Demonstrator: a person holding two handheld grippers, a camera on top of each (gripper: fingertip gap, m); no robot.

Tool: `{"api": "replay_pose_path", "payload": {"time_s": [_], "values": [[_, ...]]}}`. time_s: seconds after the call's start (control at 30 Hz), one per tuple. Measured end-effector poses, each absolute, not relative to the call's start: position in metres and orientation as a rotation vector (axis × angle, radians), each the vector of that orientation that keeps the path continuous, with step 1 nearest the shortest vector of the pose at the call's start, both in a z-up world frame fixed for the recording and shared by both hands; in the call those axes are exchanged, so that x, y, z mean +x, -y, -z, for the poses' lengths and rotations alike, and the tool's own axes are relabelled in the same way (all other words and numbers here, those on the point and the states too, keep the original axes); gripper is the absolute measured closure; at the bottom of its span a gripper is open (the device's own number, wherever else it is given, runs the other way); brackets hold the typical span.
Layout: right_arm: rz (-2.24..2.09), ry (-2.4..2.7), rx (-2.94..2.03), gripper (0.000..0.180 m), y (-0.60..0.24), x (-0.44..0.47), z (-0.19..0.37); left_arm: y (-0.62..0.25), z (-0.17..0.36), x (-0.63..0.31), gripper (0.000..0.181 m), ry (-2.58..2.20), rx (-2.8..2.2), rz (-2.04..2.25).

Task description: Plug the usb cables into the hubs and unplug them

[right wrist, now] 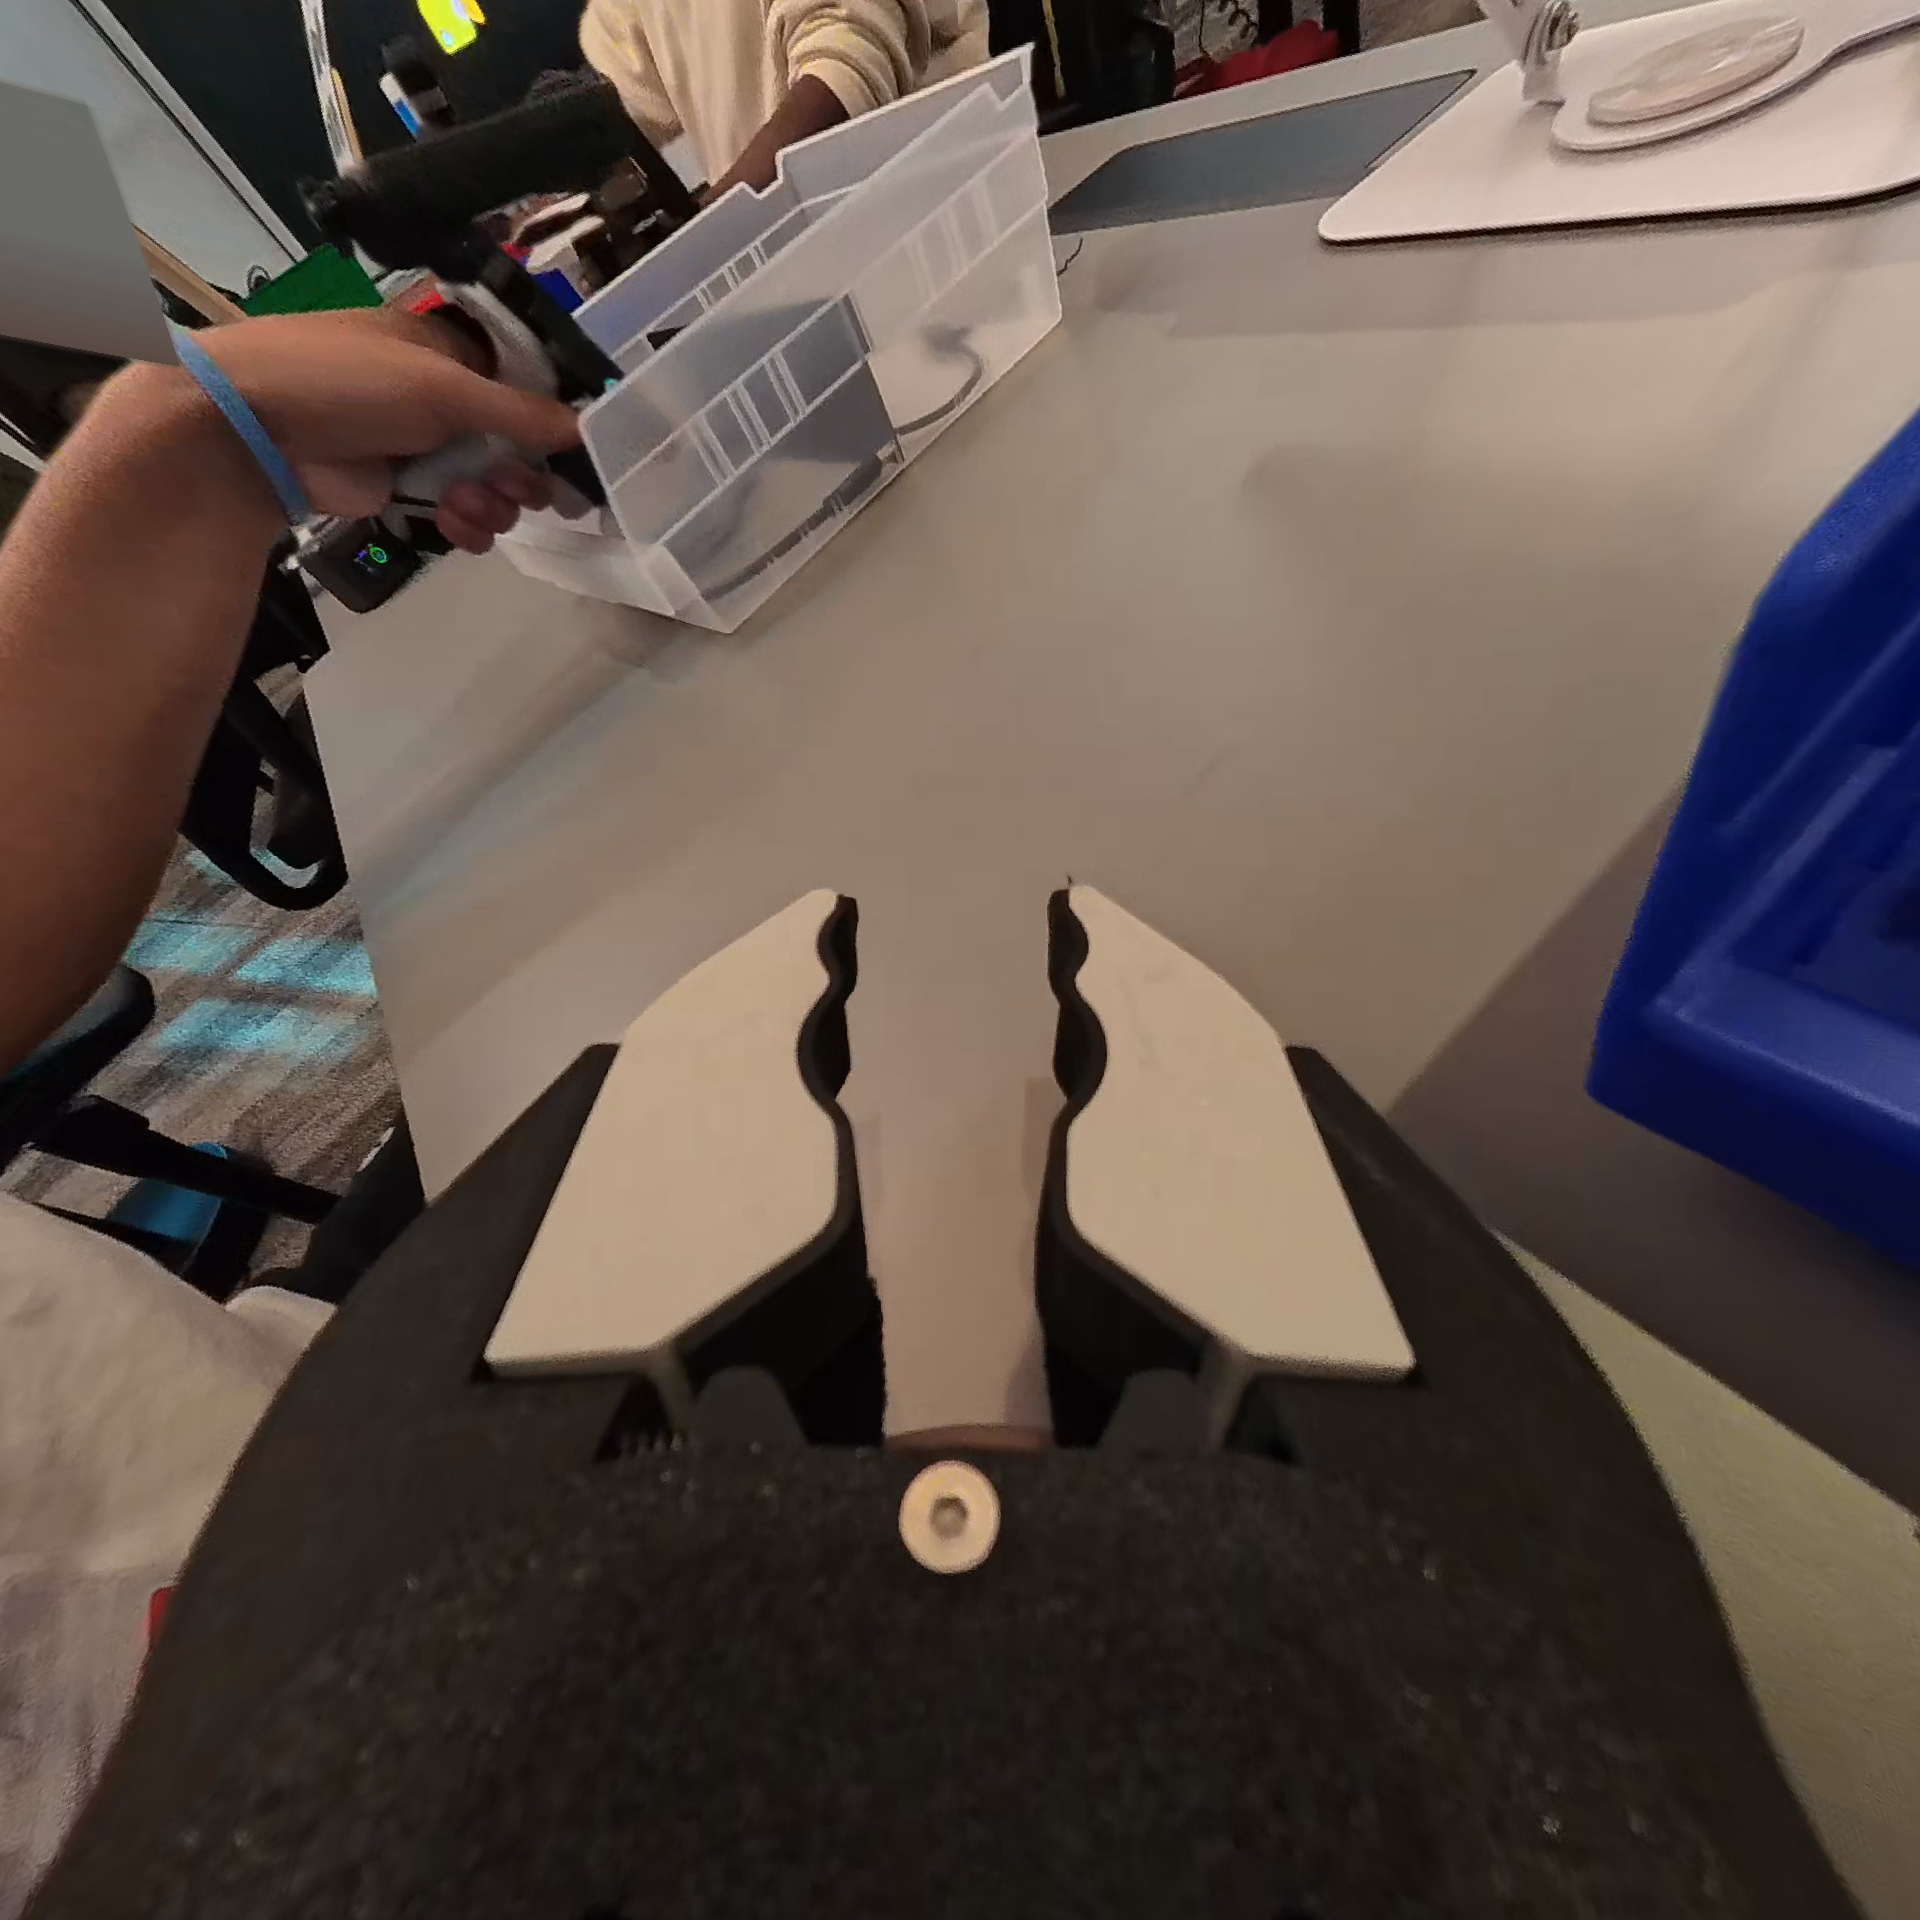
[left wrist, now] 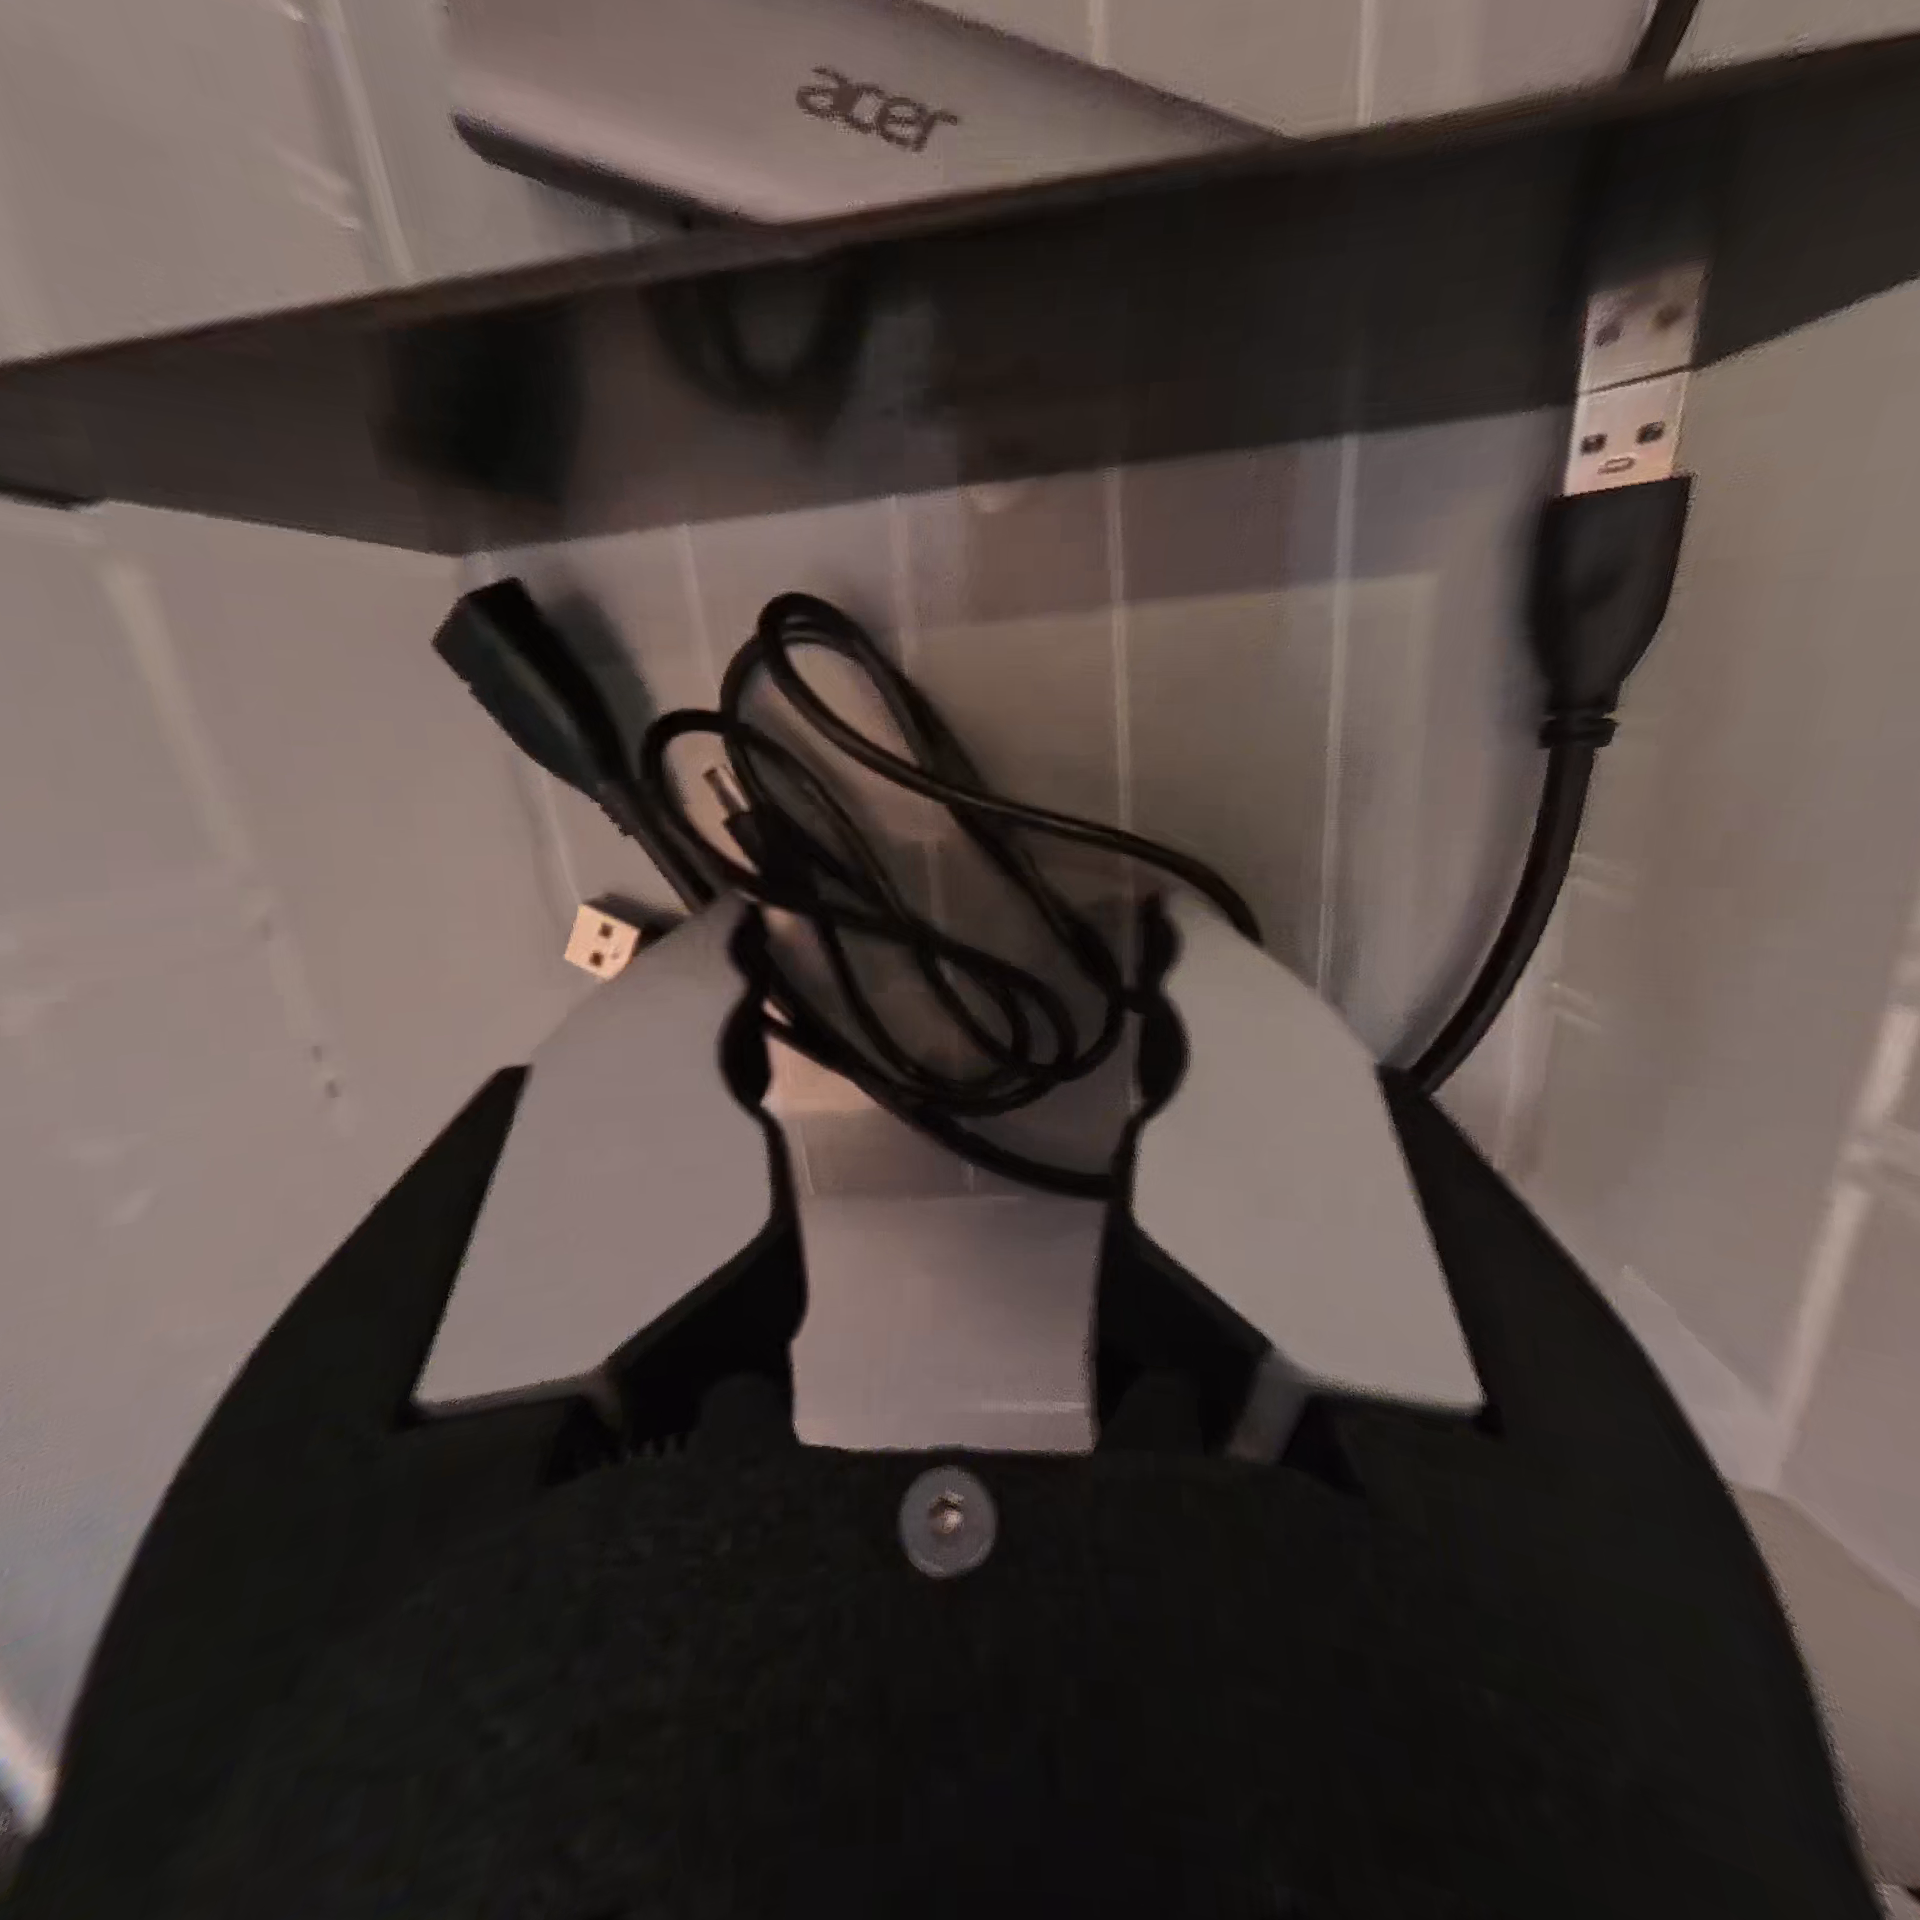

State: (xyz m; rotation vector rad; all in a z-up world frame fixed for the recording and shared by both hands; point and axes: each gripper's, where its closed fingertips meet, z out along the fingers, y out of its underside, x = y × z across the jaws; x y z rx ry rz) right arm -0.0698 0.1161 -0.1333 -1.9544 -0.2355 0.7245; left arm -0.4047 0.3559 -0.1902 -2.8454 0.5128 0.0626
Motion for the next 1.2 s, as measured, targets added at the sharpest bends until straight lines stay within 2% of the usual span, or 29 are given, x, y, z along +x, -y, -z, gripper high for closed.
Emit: {"api": "replay_pose_path", "payload": {"time_s": [0.1, 0.23, 0.33, 0.57, 0.73, 0.8, 0.9, 1.03, 1.2], "values": [[-0.770, 0.203, -1.962, 0.145, -0.116, -0.069, 0.134, -0.359, 0.189, -0.390, 0.144, -0.587, -2.823, -0.115], [-0.835, 0.165, -1.954, 0.145, -0.114, -0.070, 0.133, -0.363, 0.188, -0.386, 0.157, -0.686, -2.751, -0.240], [-0.847, 0.158, -1.954, 0.145, -0.112, -0.069, 0.133, -0.359, 0.180, -0.383, 0.174, -0.696, -2.708, -0.187], [-0.832, 0.161, -1.944, 0.146, -0.109, -0.070, 0.130, -0.331, 0.095, -0.370, 0.175, -0.609, -2.456, 0.177], [-0.785, 0.177, -1.943, 0.148, -0.109, -0.069, 0.129, -0.257, 0.020, -0.293, 0.175, -0.719, -2.198, 0.664], [-0.754, 0.168, -1.932, 0.149, -0.110, -0.065, 0.127, -0.214, 0.026, -0.247, 0.175, -0.847, -2.187, 0.816], [-0.731, 0.147, -1.909, 0.149, -0.111, -0.059, 0.122, -0.164, 0.075, -0.187, 0.175, -1.012, -2.267, 0.944], [-0.709, 0.133, -1.899, 0.149, -0.112, -0.053, 0.121, -0.134, 0.137, -0.142, 0.174, -1.051, -2.428, 0.955], [-0.695, 0.141, -1.899, 0.149, -0.112, -0.053, 0.120, -0.112, 0.165, -0.118, 0.174, -1.028, -2.497, 1.003]]}}
